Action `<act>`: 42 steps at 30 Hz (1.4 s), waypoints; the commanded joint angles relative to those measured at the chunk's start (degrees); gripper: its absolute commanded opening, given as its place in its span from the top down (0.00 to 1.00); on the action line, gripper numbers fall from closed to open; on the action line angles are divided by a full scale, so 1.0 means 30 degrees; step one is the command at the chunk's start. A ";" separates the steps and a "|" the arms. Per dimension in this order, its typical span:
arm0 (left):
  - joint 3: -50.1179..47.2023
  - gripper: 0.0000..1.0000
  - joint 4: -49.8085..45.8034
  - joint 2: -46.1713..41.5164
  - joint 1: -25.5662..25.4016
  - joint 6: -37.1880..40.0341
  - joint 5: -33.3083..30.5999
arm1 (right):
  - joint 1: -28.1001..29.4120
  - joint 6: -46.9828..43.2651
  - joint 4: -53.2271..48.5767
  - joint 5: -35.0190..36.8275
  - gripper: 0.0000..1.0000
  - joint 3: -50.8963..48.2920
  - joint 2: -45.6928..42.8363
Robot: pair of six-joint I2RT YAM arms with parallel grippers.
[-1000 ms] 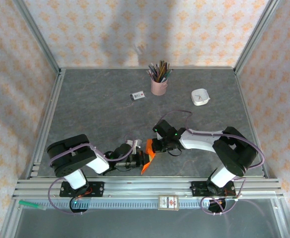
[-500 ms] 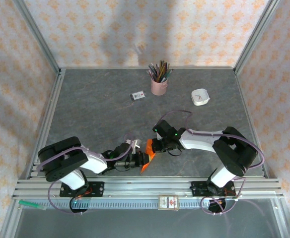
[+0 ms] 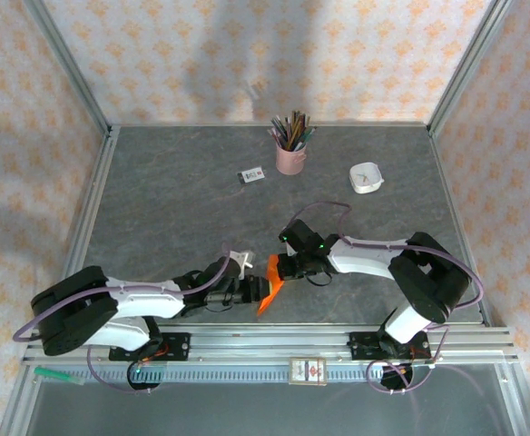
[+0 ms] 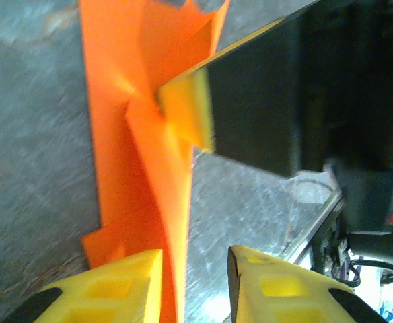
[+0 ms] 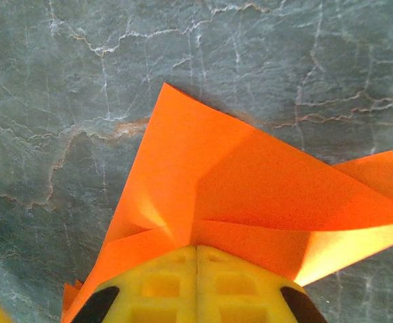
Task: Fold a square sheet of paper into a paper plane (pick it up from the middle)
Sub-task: Perform the fifth fold on the wing at the bottom-center of the table.
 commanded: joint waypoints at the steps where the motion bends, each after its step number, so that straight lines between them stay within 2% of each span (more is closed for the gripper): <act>1: 0.0917 0.72 -0.2411 -0.0810 0.0053 0.1606 -0.1135 | -0.0031 -0.0088 -0.0803 0.1867 1.00 -0.0581 0.0748; 7: 0.1874 0.87 -0.2699 -0.0592 -0.0326 0.2366 -0.1066 | -0.0051 -0.0038 -0.0829 0.1910 1.00 -0.0553 0.0664; 15: 0.2474 0.90 -0.2392 0.0939 -0.0722 0.2529 -0.1012 | -0.0046 -0.0069 -0.0733 0.1874 1.00 -0.0551 0.0823; 24: 0.1591 0.91 -0.1167 0.2497 -0.0911 0.2193 -0.0280 | -0.0031 -0.0095 -0.0816 0.1939 1.00 -0.0506 0.0895; 42: 0.0337 0.90 -0.0701 0.2818 -0.1403 0.1644 -0.0416 | -0.0031 -0.0103 -0.0857 0.2087 1.00 -0.0608 0.0919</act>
